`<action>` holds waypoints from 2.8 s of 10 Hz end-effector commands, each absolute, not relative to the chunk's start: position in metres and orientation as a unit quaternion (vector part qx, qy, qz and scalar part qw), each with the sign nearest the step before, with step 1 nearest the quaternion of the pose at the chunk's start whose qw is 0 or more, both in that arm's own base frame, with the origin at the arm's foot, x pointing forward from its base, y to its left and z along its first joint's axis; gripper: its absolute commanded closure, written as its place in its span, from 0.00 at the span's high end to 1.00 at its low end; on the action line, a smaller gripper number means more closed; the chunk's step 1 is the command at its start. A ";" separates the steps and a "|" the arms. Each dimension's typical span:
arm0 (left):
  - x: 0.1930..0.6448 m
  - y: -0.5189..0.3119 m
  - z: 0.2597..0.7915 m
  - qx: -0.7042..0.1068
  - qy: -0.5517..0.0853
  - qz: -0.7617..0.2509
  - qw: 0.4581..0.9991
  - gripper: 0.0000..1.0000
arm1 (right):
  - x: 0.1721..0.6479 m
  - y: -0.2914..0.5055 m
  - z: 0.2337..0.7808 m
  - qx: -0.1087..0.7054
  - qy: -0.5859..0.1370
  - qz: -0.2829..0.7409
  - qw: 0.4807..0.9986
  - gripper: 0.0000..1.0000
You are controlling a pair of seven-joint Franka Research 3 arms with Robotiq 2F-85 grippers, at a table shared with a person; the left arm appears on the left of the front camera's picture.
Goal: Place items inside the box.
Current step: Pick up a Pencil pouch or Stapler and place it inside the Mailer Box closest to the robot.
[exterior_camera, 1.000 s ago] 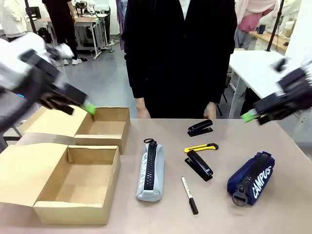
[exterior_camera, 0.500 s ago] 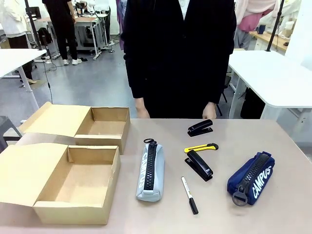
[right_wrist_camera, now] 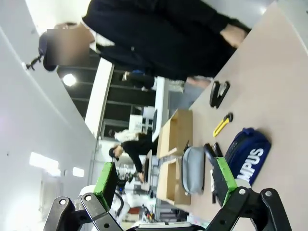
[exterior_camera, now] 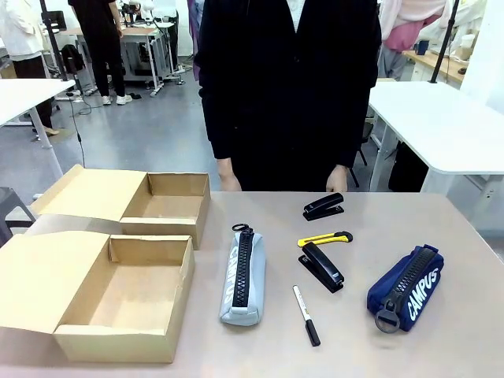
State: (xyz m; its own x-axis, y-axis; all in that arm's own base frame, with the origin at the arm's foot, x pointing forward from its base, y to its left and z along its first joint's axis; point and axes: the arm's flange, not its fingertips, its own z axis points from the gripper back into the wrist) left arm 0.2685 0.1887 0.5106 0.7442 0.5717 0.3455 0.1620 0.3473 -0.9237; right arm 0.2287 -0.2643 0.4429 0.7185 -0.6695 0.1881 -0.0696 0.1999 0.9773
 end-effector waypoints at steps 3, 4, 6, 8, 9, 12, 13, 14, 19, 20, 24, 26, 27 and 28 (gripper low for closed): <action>0.267 0.187 0.517 -0.549 -0.339 0.117 0.755 1.00 | 0.223 -0.263 0.453 0.591 -0.317 -0.190 0.717 1.00; 0.267 0.187 0.517 -0.549 -0.339 0.117 0.755 1.00 | 0.223 -0.263 0.453 0.591 -0.317 -0.190 0.717 1.00; 0.267 0.187 0.517 -0.549 -0.339 0.117 0.755 1.00 | 0.223 -0.263 0.453 0.591 -0.317 -0.190 0.717 1.00; 0.267 0.187 0.517 -0.549 -0.339 0.117 0.755 1.00 | 0.233 -0.235 0.462 0.530 -0.283 -0.167 0.782 1.00; 0.267 0.187 0.517 -0.549 -0.339 0.117 0.755 1.00 | 0.251 -0.204 0.478 0.467 -0.298 -0.077 0.829 1.00; 0.267 0.187 0.517 -0.549 -0.339 0.117 0.755 1.00 | 0.279 -0.198 0.491 0.469 -0.291 0.035 0.833 1.00; 0.267 0.187 0.517 -0.549 -0.339 0.117 0.755 1.00 | 0.242 -0.256 0.478 0.568 -0.337 0.047 0.749 1.00; 0.267 0.187 0.517 -0.549 -0.339 0.117 0.755 1.00 | 0.210 -0.291 0.461 0.589 -0.317 0.077 0.740 1.00; 0.267 0.187 0.517 -0.549 -0.339 0.117 0.755 1.00 | 0.173 -0.317 0.413 0.608 -0.359 0.053 0.707 1.00; 0.267 0.187 0.517 -0.549 -0.339 0.117 0.755 1.00 | 0.177 -0.315 0.414 0.602 -0.357 0.046 0.713 1.00; 0.267 0.187 0.517 -0.549 -0.339 0.117 0.755 1.00 | 0.205 -0.284 0.436 0.543 -0.348 0.041 0.763 1.00; 0.267 0.187 0.517 -0.549 -0.339 0.117 0.755 1.00 | 0.254 -0.207 0.467 0.446 -0.327 0.138 0.822 1.00; 0.267 0.187 0.517 -0.549 -0.339 0.117 0.755 1.00 | 0.281 -0.162 0.478 0.389 -0.302 0.205 0.846 1.00; 0.267 0.187 0.517 -0.549 -0.339 0.117 0.755 1.00 | 0.306 -0.116 0.483 0.316 -0.268 0.270 0.869 1.00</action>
State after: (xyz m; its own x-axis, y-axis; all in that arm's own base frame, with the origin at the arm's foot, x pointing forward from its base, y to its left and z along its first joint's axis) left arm 0.2673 0.1872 0.5154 0.7562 0.5465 0.3599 0.1638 0.3744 -0.9127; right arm 0.2830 -0.1647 0.4835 0.7211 0.1180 0.6827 -0.5928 0.6152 0.5198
